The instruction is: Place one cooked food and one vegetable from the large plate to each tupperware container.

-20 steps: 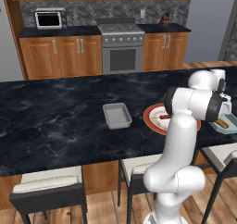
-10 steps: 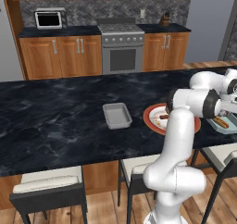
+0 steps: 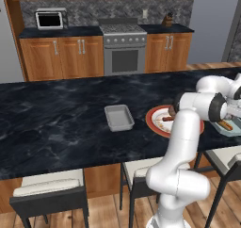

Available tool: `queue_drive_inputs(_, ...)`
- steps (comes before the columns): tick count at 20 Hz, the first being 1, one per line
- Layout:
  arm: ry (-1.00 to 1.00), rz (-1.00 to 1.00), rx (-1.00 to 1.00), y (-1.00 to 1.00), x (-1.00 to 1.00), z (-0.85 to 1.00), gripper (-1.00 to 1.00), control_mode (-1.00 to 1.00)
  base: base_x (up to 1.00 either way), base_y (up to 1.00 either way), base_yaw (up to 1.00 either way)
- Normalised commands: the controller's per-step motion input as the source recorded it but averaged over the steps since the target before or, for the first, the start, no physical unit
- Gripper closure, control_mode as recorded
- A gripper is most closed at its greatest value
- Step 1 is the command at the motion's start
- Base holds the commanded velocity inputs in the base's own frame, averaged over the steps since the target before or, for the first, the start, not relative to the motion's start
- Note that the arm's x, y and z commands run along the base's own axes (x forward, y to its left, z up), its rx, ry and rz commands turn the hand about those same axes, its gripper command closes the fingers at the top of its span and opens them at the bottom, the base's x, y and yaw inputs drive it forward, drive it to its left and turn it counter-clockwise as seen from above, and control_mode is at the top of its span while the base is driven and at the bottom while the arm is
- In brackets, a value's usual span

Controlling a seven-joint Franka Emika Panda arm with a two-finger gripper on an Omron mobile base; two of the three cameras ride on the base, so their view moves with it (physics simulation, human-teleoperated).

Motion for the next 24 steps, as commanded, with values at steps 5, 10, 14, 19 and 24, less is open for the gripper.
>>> queue_drive_inputs(5, 0.0, -0.14, -0.06, -0.03, 0.0, -0.22, 1.0, -1.0, 0.0, 0.0, 0.0)
queue_drive_inputs(10, 0.06, -0.3, -0.04, -0.32, 0.11, -0.02, 1.0, -1.0, 0.0, 0.0, 0.0)
queue_drive_inputs(14, 0.05, -0.3, 0.0, -0.23, 0.15, 0.0, 1.0, -1.0, 0.0, 0.0, 0.0)
queue_drive_inputs(19, 0.0, -0.25, 0.0, -0.07, 0.01, -0.02, 1.0, -1.0, 0.0, 0.0, 0.0)
queue_drive_inputs(24, 0.0, -0.28, -0.04, -0.07, 0.02, -0.2, 1.0, -1.0, 0.0, 0.0, 0.0)
